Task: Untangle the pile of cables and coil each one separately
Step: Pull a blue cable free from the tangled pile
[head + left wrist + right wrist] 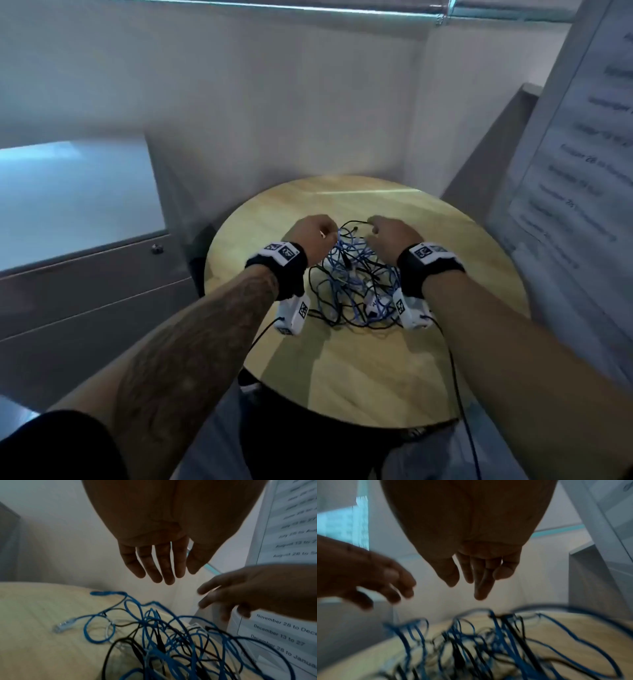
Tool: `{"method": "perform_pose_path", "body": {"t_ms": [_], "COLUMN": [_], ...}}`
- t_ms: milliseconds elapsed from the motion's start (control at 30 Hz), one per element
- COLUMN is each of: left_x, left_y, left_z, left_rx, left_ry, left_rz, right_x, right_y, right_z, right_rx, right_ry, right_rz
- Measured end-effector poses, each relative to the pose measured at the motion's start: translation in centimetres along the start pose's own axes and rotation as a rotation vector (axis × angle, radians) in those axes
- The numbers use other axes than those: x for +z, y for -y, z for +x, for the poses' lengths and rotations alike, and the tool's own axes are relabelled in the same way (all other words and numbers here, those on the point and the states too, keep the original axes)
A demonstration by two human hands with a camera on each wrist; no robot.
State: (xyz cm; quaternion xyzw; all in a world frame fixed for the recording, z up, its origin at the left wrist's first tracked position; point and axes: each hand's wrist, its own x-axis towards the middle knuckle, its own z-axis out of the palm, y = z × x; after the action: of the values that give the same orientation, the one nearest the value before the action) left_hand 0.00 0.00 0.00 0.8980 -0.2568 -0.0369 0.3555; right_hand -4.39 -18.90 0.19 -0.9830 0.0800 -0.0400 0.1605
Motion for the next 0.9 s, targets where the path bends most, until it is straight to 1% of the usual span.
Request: {"method": "perform_pose_path", "body": {"t_ms": [33, 100, 133, 167, 233, 267, 333, 367, 433, 500, 567, 600, 667, 733, 767, 800, 833, 900], "left_x": [0.2, 0.5, 0.9, 1.1, 1.1, 1.1, 1.1, 1.1, 0.9, 0.6, 0.5, 0.4, 0.4, 0.5, 0.6, 0.7, 0.7, 0.5], "left_y": [0.0, -0.1, -0.3, -0.4, -1.0, -1.2, -1.9, -2.2, -3.4, -4.9, -6.2, -6.6, -6.8, -6.1, -5.6, -5.1, -4.6, -3.7], "left_z": [0.4, 1.9, 2.5, 3.3, 4.5, 4.8, 5.0, 5.0, 4.7, 4.4, 4.2, 4.0, 3.4, 2.6, 2.3, 2.1, 1.9, 1.8], "left_rx": [-0.024, -0.034, -0.021, -0.008, 0.022, 0.036, 0.052, 0.057, 0.079, 0.147, 0.202, 0.196, 0.121, 0.056, 0.041, 0.043, 0.059, 0.112], "left_ry": [0.014, 0.045, 0.085, 0.134, 0.201, 0.215, 0.222, 0.218, 0.197, 0.164, 0.1, 0.052, -0.002, 0.031, 0.059, 0.073, 0.068, 0.027], "left_rz": [-0.015, 0.008, 0.023, 0.03, 0.008, -0.03, -0.168, -0.241, -0.359, -0.398, -0.409, -0.439, -0.558, -0.661, -0.671, -0.633, -0.519, -0.216], "right_x": [0.5, 1.4, 1.5, 0.9, -1.1, -2.5, -5.3, -6.7, -8.7, -10.1, -11.4, -12.1, -13.7, -15.1, -15.6, -15.9, -16.2, -16.6], "right_y": [0.1, -0.6, -0.9, -1.1, -1.4, -1.3, -0.5, 0.1, 1.0, 1.8, 2.7, 3.1, 3.7, 3.7, 3.6, 3.5, 3.4, 3.2], "right_z": [0.1, 0.8, 0.9, 1.2, 2.0, 2.2, 1.8, 1.4, 0.8, 0.4, 0.2, 0.1, 0.1, 0.1, 0.1, 0.1, 0.0, -0.1], "right_rx": [0.019, 0.025, 0.022, 0.025, 0.01, -0.017, -0.08, -0.101, -0.111, -0.118, -0.147, -0.159, -0.159, -0.125, -0.106, -0.09, -0.07, -0.036], "right_ry": [0.112, 0.191, 0.173, 0.137, -0.014, -0.079, -0.14, -0.151, -0.107, -0.041, -0.019, -0.035, -0.118, -0.216, -0.242, -0.26, -0.29, -0.393], "right_rz": [-0.085, -0.145, -0.13, -0.03, 0.282, 0.419, 0.56, 0.618, 0.761, 0.849, 0.883, 0.91, 0.965, 1.027, 1.085, 1.149, 1.189, 1.175]}}
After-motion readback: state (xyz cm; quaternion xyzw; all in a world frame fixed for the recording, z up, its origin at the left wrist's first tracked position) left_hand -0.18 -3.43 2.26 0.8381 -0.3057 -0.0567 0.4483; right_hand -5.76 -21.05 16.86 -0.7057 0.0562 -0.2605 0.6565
